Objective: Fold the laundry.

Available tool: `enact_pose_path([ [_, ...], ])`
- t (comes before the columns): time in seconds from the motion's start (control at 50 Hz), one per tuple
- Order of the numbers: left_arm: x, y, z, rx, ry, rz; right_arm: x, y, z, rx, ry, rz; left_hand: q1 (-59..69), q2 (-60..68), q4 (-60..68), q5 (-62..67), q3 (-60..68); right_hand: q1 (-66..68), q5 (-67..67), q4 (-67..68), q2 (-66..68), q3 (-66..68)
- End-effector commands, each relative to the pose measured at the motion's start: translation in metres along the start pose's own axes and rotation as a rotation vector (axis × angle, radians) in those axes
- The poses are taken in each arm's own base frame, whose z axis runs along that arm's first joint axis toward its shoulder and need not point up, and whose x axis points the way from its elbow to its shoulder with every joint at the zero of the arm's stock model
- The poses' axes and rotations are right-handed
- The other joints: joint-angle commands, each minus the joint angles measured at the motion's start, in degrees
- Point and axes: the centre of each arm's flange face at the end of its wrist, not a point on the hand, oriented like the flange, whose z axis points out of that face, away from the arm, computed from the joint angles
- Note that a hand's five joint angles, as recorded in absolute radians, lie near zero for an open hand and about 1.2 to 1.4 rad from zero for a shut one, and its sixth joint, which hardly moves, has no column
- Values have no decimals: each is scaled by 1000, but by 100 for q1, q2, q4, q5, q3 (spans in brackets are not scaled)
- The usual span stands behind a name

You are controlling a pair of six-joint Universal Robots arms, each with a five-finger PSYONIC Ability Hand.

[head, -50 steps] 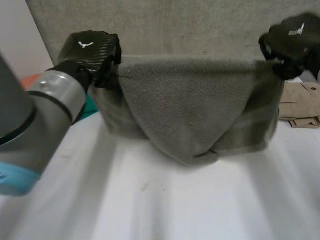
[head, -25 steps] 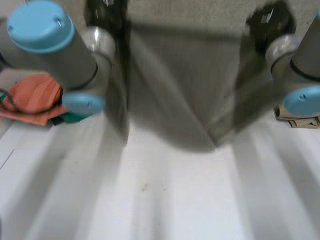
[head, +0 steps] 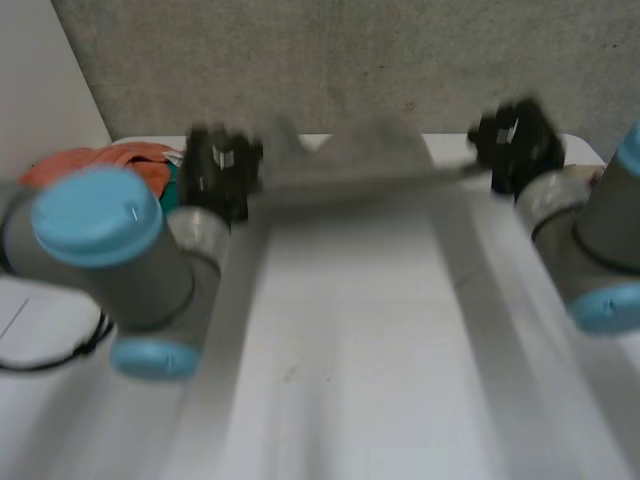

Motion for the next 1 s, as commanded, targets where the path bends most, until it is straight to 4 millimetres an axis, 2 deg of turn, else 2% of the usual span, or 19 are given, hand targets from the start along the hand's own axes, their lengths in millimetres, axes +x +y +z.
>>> enact_pose_path([
  [0.02,28,69,-46,-220,121,56,-53,50,-35,-196,-205,14,864,585,564,877,611,1562,1196,1127,1228,1160],
  [0.04,29,73,-50,-235,129,60,-59,56,-40,-216,-227,16,546,267,246,559,292,1562,1196,1127,1228,1160],
  [0.06,29,76,-57,-251,140,65,-62,58,-43,-225,-236,17,-290,-569,-590,-277,-543,1562,1196,1127,1228,1160],
  [0.12,27,75,-65,-268,149,68,-66,65,-49,-248,-252,20,-1171,-1450,-1471,-1158,-1424,1562,1196,1127,1228,1160],
  [0.16,15,60,-70,-259,139,64,-67,68,-51,-261,-258,22,-2413,-2692,-2713,-2400,-2666,1562,1196,1127,1228,1160],
  [0.22,4,42,-79,-274,165,71,-70,73,-56,-275,-277,26,-3625,-3903,-3925,-3612,-3878,1562,1196,1127,1228,1160],
  [0.28,0,33,-83,-306,209,78,-74,73,-60,-269,-304,31,-4232,-4511,-4532,-4219,-4486,1562,1196,1127,1228,1160],
  [0.3,-3,26,-81,-314,240,70,-75,74,-62,-269,-310,33,-4784,-5063,-5084,-4771,-5037,1562,1196,1127,1228,1160],
  [0.36,-11,16,-71,-318,263,54,-77,74,-65,-271,-324,37,-4874,-5153,-5174,-4861,-5127,1562,1196,1127,1228,1160],
  [0.44,-29,6,-48,-285,277,24,-79,75,-68,-277,-331,41,-4757,-5036,-5057,-4744,-5010,1562,1196,1127,1228,1160],
  [0.46,-32,6,-38,-264,287,15,-79,75,-69,-279,-333,41,-4756,-5035,-5056,-4743,-5009,1562,1196,1127,1228,1160],
  [0.6,-14,42,10,-284,347,12,-83,78,-73,-290,-344,42,-4471,-4750,-4771,-4458,-4724,1562,1196,1127,1228,1160],
  [0.66,-8,54,20,-306,356,35,-83,78,-73,-289,-343,42,-4403,-4682,-4703,-4390,-4656,1562,1196,1127,1228,1160],
  [0.68,-4,64,25,-326,366,58,-83,78,-74,-290,-344,42,-4403,-4682,-4703,-4390,-4656,1562,1196,1127,1228,1160],
  [0.84,5,103,32,-473,363,185,-83,78,-74,-289,-343,41,-4084,-4363,-4384,-4071,-4337,1562,1196,1127,1228,1160],
  [0.9,3,108,32,-508,334,210,-83,79,-73,-287,-340,39,-3832,-4111,-4132,-3819,-4086,1562,1196,1127,1228,1160],
  [1.0,-2,104,34,-507,299,221,-82,78,-72,-284,-337,37,-2186,-2465,-2486,-2173,-2439,1562,1196,1127,1228,1160],
])
